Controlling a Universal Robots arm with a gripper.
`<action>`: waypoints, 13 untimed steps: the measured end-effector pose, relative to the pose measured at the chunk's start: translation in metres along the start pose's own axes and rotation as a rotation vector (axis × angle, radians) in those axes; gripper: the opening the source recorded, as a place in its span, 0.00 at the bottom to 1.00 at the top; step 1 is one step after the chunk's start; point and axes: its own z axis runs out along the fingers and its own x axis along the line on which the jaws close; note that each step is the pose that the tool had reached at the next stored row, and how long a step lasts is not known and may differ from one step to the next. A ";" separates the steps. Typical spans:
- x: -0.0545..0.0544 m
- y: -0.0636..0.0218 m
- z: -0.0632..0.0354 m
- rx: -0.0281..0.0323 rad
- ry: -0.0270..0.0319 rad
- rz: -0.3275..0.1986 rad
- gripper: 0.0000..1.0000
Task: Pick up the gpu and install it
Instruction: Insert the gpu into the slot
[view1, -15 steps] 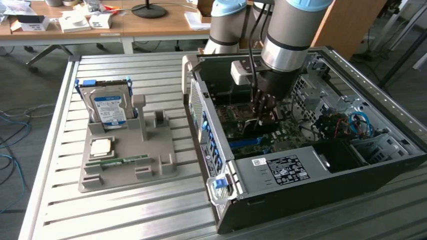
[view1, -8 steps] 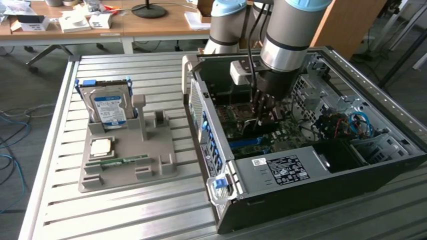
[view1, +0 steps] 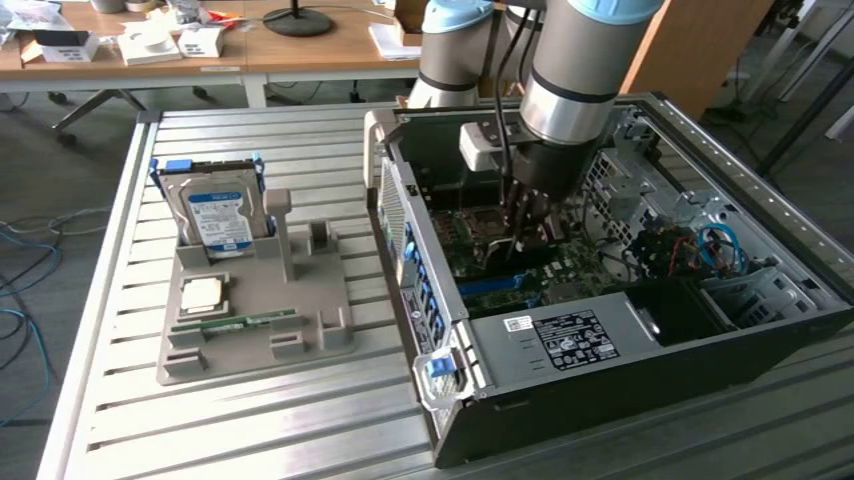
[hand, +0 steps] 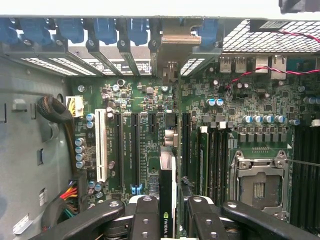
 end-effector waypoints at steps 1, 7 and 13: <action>0.000 0.0001 0.0004 0.0001 -0.0002 0.000 0.26; 0.000 0.0002 0.0007 0.0000 0.0001 0.000 0.26; 0.000 0.0002 0.0024 0.0000 -0.0001 0.000 0.26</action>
